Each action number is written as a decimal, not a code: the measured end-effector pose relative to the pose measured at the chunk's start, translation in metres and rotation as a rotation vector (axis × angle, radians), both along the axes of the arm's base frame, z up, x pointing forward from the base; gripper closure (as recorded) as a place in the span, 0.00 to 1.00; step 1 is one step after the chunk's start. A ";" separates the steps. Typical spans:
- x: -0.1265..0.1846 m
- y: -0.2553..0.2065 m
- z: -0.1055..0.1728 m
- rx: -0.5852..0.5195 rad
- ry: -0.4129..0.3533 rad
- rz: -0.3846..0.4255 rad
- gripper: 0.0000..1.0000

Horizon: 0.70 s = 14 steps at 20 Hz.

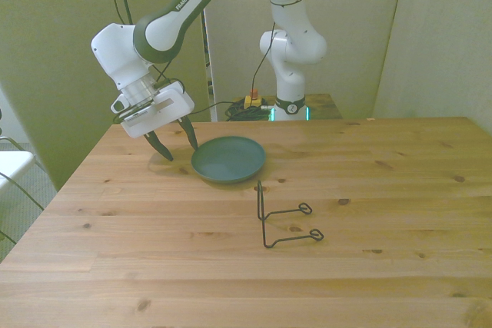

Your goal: Load the plate

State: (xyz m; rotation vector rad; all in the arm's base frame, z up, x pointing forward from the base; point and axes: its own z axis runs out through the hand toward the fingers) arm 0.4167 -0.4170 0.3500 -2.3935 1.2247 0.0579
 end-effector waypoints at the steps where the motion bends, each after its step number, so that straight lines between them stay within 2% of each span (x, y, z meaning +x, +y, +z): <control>1: 0.000 0.004 -0.001 0.004 0.000 0.003 0.00; 9: -0.010 0.031 -0.002 -0.008 -0.031 0.011 0.00; 14: 0.004 0.052 -0.004 0.000 -0.059 0.002 0.00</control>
